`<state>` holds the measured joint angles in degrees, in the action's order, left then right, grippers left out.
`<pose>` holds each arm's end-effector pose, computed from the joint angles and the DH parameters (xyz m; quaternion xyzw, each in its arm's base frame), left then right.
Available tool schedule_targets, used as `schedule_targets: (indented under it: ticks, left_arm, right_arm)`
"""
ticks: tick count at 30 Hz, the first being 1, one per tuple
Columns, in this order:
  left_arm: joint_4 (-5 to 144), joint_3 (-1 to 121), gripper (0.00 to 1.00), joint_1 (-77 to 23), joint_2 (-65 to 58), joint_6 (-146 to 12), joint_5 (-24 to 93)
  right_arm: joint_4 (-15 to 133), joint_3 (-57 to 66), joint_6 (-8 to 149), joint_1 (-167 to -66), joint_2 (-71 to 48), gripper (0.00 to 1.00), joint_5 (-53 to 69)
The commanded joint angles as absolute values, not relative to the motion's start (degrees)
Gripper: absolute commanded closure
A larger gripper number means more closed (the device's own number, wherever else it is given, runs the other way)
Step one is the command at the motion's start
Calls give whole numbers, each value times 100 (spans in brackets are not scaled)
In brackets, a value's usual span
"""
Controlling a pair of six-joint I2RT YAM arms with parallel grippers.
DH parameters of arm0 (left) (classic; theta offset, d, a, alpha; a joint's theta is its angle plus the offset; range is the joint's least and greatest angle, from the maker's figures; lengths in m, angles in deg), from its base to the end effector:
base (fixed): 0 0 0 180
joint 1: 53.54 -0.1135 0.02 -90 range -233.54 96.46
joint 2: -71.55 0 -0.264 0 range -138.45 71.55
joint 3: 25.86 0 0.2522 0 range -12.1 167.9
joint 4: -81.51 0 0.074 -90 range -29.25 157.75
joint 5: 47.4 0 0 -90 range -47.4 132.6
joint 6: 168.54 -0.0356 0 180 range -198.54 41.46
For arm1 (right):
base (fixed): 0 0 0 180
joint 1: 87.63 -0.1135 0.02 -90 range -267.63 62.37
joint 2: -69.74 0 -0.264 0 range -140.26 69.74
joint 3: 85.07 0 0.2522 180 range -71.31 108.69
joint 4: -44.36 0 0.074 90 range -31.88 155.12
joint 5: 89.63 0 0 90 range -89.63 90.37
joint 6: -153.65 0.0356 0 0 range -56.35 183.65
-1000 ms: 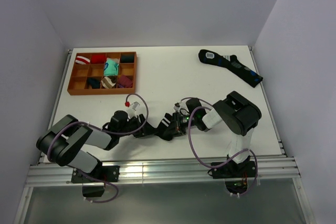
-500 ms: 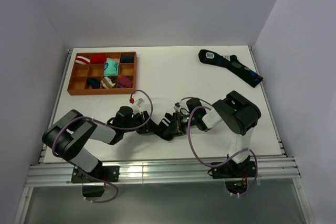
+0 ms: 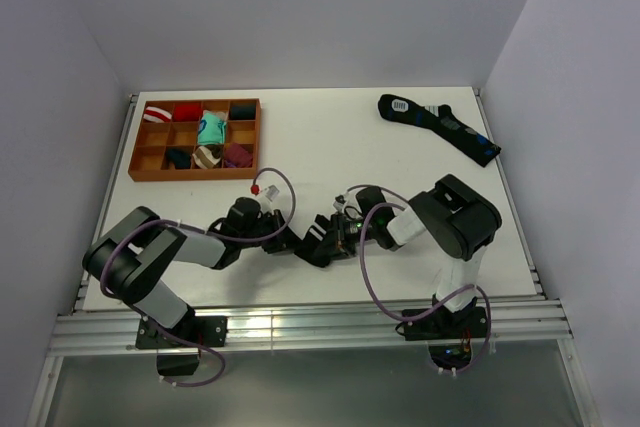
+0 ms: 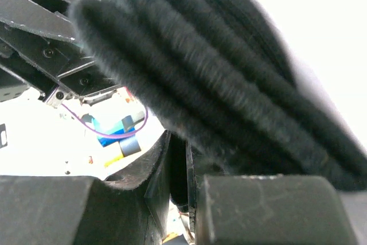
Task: Roll the socks
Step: Roll the sock at the center of the board.
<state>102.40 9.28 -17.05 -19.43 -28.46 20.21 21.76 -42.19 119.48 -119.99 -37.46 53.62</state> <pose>0.1959 -0.1618 0.1075 -0.0138 0.8744 -0.4362 0.2120 0.2200 0.1732 0.0750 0.0135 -0.8360 -0.5481 0.0220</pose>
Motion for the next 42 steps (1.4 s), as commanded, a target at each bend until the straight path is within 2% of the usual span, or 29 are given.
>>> schedule_targets:
  ticks: [1, 4, 12, 18, 24, 30, 42]
  left_arm:
    - [8981, 838, 93, -1636, -2118, -3214, 2643]
    - [8814, 846, 100, -1636, -2048, -3161, 2626]
    - [7610, 1110, 100, -1627, -1697, -3205, 3073]
    - [7030, 1294, 100, -1627, -1485, -3161, 3320]
    - [6608, 1558, 100, -1636, -1388, -3328, 3337]
    - [6528, 1664, 100, -1583, -1415, -3354, 3373]
    - [6441, 1778, 100, -1566, -1458, -3398, 3346]
  right_arm:
    - [3368, -4460, 11419, -11901, -3679, 82, 4089]
    - [3807, -4390, 11068, -11901, -3259, 75, 3598]
    - [3835, -4626, 10584, -11928, -2466, 57, 2744]
    - [3782, -4811, 10356, -12068, -1720, 57, 2095]
    - [3975, -5083, 10101, -12182, 9, 57, 1338]
    - [3975, -5014, 9706, -12516, 917, 58, 1030]
    - [4133, -3986, 8317, -14413, -398, 58, -218]
